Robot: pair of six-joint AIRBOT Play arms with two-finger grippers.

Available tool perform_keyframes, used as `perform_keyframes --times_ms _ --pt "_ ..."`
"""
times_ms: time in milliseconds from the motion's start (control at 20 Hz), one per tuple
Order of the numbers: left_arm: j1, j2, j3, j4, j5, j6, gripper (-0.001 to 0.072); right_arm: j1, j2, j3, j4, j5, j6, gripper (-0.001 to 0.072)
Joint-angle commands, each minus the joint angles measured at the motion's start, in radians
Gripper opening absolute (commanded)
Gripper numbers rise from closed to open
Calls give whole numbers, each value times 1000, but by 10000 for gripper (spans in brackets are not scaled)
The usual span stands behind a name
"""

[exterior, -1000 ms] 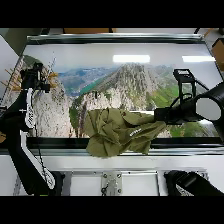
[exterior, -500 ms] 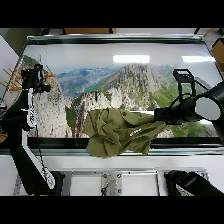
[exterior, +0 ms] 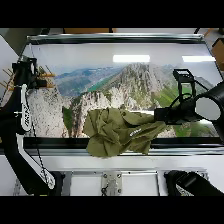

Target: Fold the clothes and pants, and hang the long-sleeved shirts on hangers.

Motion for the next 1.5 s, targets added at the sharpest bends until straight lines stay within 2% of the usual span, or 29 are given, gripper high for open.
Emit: perform_keyframes --times_ms 0,250,450,600,800,850,900,1000,1050,1100,1350,1450 --pt "-29 98 1 10 -36 -6 9 0 -1 1 0 0 0 14" --pt "-114 243 1 10 -43 -3 10 0 -1 1 0 0 0 14" --pt "-210 356 1 -8 -62 85 11 0 -1 1 0 0 0 14" --pt "-270 444 1 -252 -181 337 10 0 -1 1 0 0 0 14" --pt "-257 500 1 -794 -436 731 10 0 -1 1 0 0 0 14" --pt "-249 505 1 -869 -512 761 10 0 -1 1 0 0 0 14" --pt "-250 505 2 -865 -579 759 10 0 -1 1 0 0 0 15" --pt "-250 505 -6 -830 -596 746 11 0 -1 1 0 0 0 14" --pt "-249 505 -21 -830 -597 755 10 0 -1 1 0 0 0 14" --pt "-245 507 -44 -838 -599 800 10 0 -1 1 0 0 0 14" --pt "-239 639 -349 -856 -598 1213 8 0 -3 1 0 0 0 14" --pt "-226 716 -469 -859 -598 1308 8 0 -3 1 0 0 0 14"
